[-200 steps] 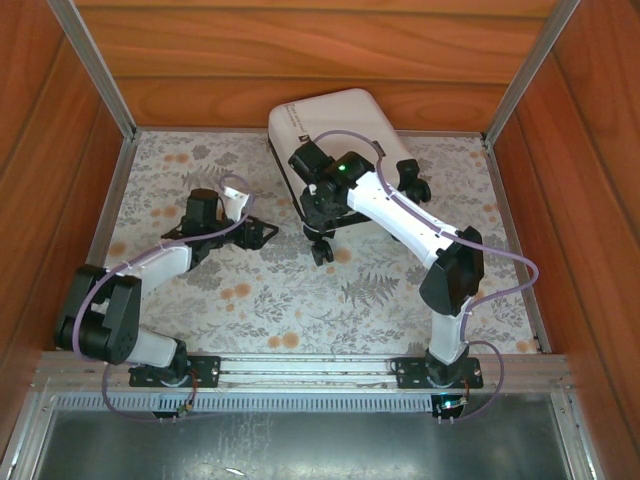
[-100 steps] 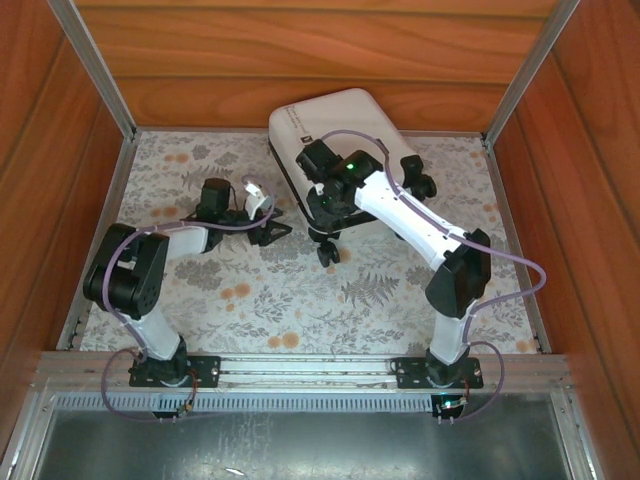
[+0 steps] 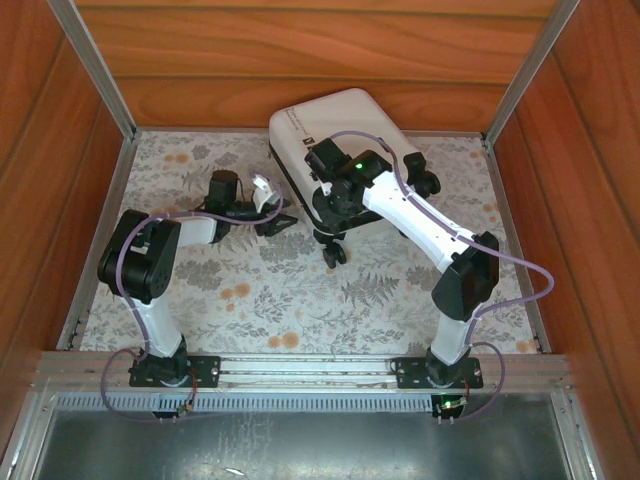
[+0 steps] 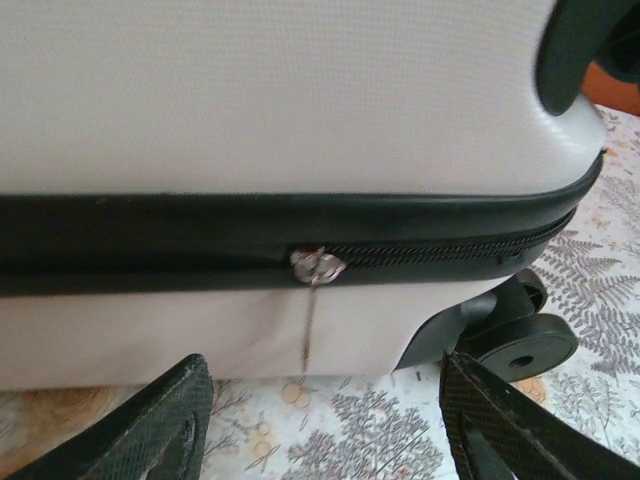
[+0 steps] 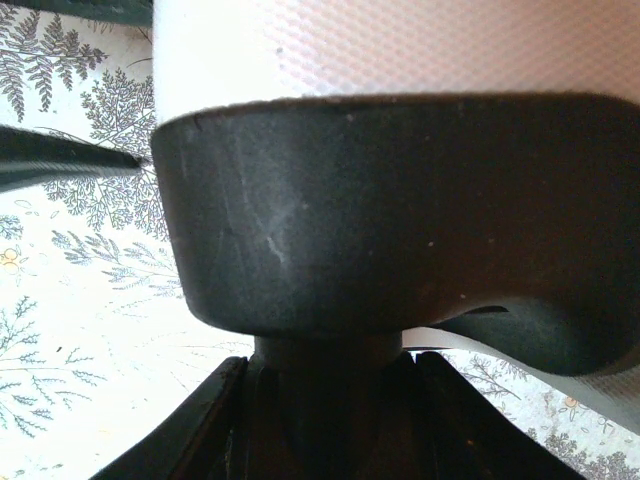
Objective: Pack the luggage
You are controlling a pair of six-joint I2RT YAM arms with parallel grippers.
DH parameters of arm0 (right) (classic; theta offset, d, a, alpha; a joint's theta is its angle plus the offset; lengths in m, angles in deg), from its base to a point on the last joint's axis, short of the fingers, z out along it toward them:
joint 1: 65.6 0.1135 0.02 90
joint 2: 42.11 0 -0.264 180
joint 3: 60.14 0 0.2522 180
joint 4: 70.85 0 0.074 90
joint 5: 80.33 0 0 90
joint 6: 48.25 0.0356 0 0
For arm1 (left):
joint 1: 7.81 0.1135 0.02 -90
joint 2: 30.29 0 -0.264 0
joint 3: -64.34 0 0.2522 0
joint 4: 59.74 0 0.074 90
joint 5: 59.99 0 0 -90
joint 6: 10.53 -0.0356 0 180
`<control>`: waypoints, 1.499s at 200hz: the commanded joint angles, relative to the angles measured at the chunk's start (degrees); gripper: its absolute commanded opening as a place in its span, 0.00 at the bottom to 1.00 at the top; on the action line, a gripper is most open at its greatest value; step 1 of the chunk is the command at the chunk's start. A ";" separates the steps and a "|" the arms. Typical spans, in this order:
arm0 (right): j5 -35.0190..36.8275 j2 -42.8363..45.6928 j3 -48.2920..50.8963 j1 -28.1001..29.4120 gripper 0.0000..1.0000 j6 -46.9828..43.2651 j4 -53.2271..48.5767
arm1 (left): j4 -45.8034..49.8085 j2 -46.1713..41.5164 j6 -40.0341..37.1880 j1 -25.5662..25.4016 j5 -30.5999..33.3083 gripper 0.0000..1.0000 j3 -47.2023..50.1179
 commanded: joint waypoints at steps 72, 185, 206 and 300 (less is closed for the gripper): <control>0.78 4.67 -1.33 -0.72 0.00 0.30 4.61 | -7.79 4.81 0.93 -4.03 3.63 0.54 -3.42; -4.32 6.63 -0.10 -0.15 0.00 -2.38 9.04 | -10.14 2.17 0.58 -5.52 9.02 0.00 -0.77; -6.50 8.07 0.85 -0.02 0.00 -2.63 11.31 | -10.14 -0.13 1.16 -6.02 8.55 0.00 1.32; -8.76 -0.49 -13.43 -0.02 0.00 4.49 1.61 | -10.10 -12.11 5.63 -9.10 6.61 0.00 11.91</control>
